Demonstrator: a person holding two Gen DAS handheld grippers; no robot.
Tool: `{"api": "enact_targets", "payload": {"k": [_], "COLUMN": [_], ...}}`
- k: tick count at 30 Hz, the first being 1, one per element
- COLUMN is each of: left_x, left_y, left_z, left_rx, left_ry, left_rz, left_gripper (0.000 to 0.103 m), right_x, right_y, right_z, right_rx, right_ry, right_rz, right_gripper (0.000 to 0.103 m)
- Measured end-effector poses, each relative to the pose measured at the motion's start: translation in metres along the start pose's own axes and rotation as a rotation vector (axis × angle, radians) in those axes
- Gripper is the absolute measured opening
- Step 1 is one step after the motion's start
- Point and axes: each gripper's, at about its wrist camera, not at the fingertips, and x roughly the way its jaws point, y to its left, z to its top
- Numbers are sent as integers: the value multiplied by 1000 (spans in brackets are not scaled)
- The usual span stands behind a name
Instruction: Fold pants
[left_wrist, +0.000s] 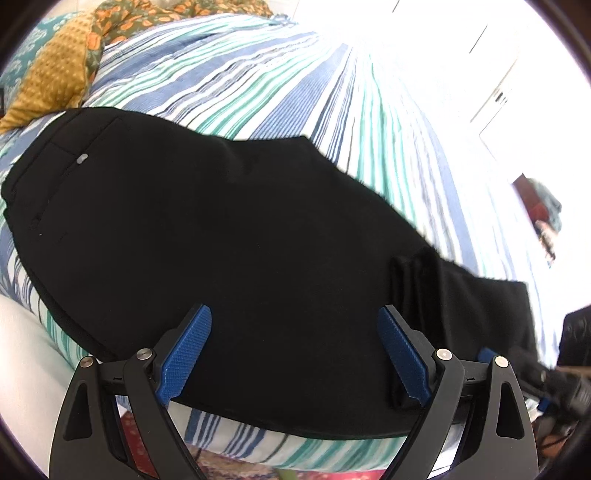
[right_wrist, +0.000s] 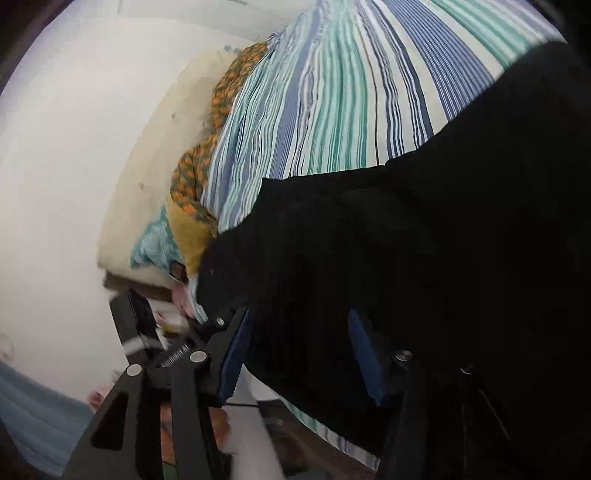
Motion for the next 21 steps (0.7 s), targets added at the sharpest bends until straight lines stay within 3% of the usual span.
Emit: {"api": "enact_targets", "payload": {"k": [2,7,12,15,17,18,19,21], "left_x": [-7,6,26,40,47,49,52,47], "left_y": [-8,-49,-75,-88,-98,-103,-106,-102], "left_z": [0,-11,-20,-25,-27,-29,-30,-26], "left_rx": [18,124,175,190,220,236,243,216], "left_ry": [-24,85,155,202,209,207,213,195], "left_rz": [-72,-252,-222,-207,-168,-146,-129,-161], "left_gripper": [91,79,80,81,76,45,24,15], "right_x": [-29,-107,-139,-138,-145,-142,-138,-131], "right_y": [13,6,-6,-2,-5,-3,1,9], "right_z": [-14,-50,-65,-61,-64,-66,-66,-68], "right_rx": [-117,-262,-235,-254,-302,-324,-347,-393], "right_ry": [-54,-218,-336,-366,-350,-340,-332,-317], "right_rz": [-94,-304,-409,-416,-443,-453,-457,-469], "right_gripper": [76,82,82,82,82,82,81,82]}}
